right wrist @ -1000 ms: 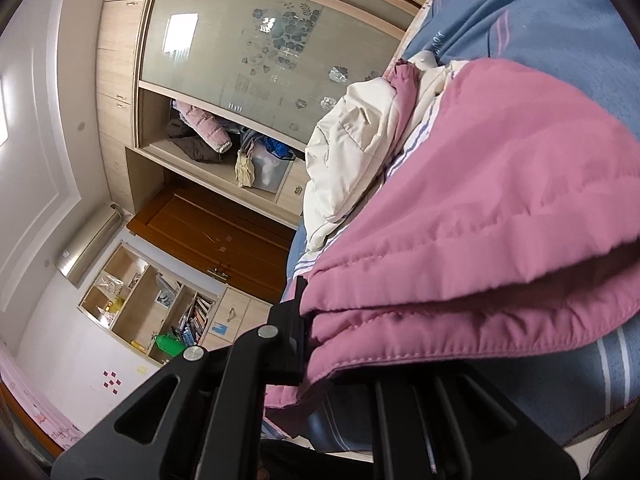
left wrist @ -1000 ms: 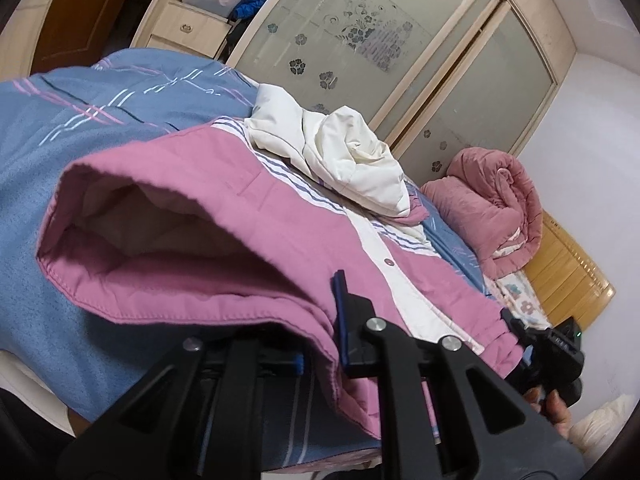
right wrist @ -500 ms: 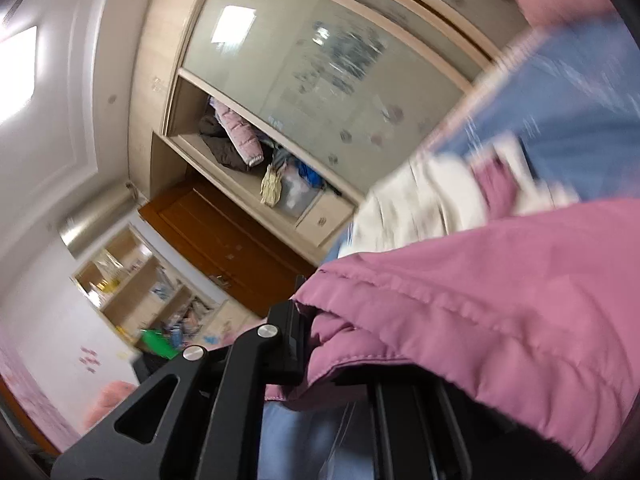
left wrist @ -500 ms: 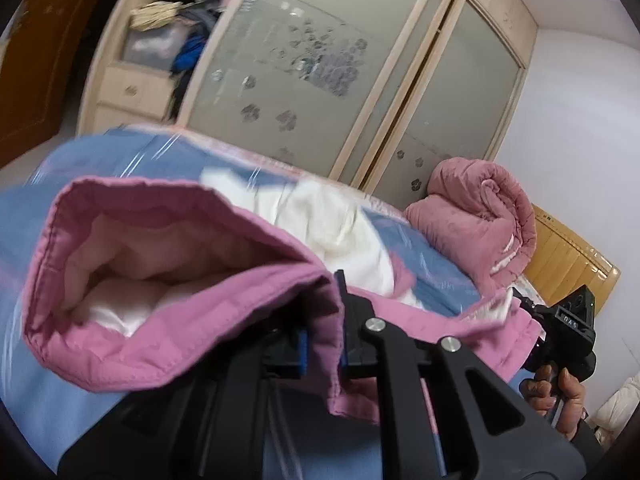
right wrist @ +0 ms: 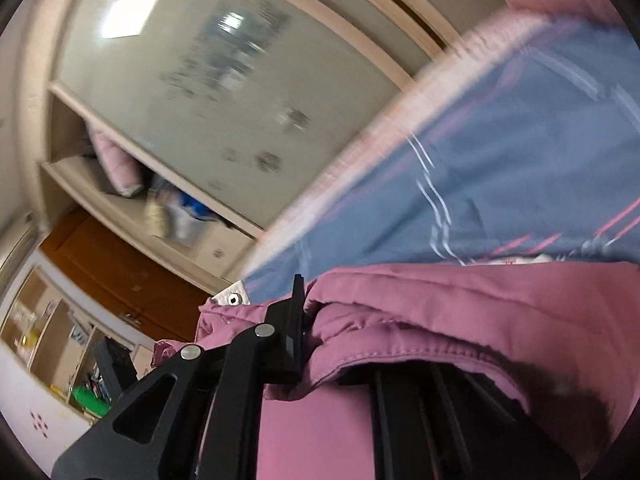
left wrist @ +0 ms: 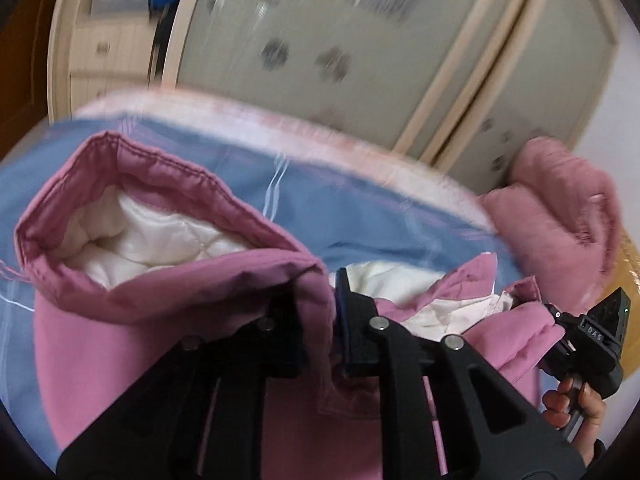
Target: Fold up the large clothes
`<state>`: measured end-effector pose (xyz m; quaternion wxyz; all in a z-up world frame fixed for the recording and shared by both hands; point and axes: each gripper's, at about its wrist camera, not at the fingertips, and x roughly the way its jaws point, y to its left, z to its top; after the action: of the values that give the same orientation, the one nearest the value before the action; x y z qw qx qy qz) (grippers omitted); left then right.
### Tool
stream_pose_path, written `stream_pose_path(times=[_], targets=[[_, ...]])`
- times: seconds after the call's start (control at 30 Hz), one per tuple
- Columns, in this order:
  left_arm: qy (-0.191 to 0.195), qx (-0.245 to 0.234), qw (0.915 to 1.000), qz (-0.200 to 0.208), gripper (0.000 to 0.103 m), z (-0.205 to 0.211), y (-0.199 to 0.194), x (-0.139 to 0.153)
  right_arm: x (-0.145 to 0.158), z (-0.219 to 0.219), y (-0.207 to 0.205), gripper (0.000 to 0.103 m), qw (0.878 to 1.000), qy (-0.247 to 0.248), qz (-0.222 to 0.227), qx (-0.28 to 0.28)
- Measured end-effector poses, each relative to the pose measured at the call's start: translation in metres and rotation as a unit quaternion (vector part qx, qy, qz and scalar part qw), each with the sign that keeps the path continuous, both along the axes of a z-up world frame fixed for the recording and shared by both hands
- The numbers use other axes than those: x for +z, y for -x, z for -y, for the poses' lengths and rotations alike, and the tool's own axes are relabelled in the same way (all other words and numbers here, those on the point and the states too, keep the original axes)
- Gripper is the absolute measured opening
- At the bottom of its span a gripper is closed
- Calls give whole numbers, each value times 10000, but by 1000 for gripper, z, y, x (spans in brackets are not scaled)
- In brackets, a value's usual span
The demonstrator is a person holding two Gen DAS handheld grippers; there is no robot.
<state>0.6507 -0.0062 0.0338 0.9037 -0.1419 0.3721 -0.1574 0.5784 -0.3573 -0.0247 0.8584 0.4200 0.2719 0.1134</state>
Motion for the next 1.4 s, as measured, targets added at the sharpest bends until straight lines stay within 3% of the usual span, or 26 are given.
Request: stream_pose_path(times=[0.07,0.13,0.2,0.23,0.27,0.3,0.33,0.37,0.43,0.5,0.6,0.63,0.73,0.8,0.87,0.93,0.97,1.03,1.13,1.23,1.37,1.4], targets=[[267,49,9994,-206,16,-7,-18,-28,-16,0,-14,12,9998,-77,-159,24],[509,45,9985,-197,20,-12,-20,-36,-20,-2,-19,16,9999,-59,-127,72],[905,-43,9959,-77,41,-18,-19,-36,-18,-4,-20,22,9999,-68,-104,113],[1074,-88,9942,21,78,-20,-18,-33,-17,-2,-23,25,9997,-150,-134,139],[1202,-62,9925,203,101,-24,-16,-27,-16,-1,-25,42,9994,-263,-140,191],[1178,147,9913,566,101,-28,-9,-17,-13,1,-25,59,9991,-363,-68,231],[1137,265,9898,810,101,-31,-6,-7,-7,1,-22,86,9989,-432,115,117],[1216,257,9884,878,101,-33,-8,-2,1,2,-19,96,9989,-407,247,-34],[1422,321,9850,926,101,-37,-8,8,18,3,-16,102,9977,-486,469,-107],[1123,612,9863,1041,101,-35,-4,19,36,1,-13,102,9973,-257,655,-206],[491,616,9876,1355,101,-16,11,33,61,-21,-7,102,9912,1047,747,-314],[274,558,9875,1447,101,-9,14,37,66,-35,-7,102,9817,1771,642,-295],[-1036,19,9825,1549,101,43,17,35,61,-75,-14,102,9504,3091,351,-56],[-2071,-281,9698,1254,101,81,7,19,54,-92,-24,102,9402,3400,200,30],[-2759,-233,9559,977,101,104,-11,-4,38,-101,-42,102,9321,3621,-123,24],[-2788,-116,9586,568,101,103,-27,-26,6,-104,-64,102,9177,3905,-723,114],[-2624,-81,9645,282,101,98,-37,-39,-4,-102,-69,102,9151,3948,-814,104],[-2513,-63,9678,146,101,92,-41,-50,-22,-98,-75,102,9189,3844,-885,81],[-2666,53,9630,399,101,98,-33,-51,-38,-95,-73,102,9260,3684,-828,24],[-2774,158,9574,789,101,100,-16,-46,-35,-90,-60,102,9350,3490,-628,-12],[-2526,442,9581,1276,101,83,38,-16,3,-71,26,102,9612,2693,324,-508],[-2388,518,9580,1500,101,74,74,-4,7,-69,50,102,9639,2560,513,-514]])
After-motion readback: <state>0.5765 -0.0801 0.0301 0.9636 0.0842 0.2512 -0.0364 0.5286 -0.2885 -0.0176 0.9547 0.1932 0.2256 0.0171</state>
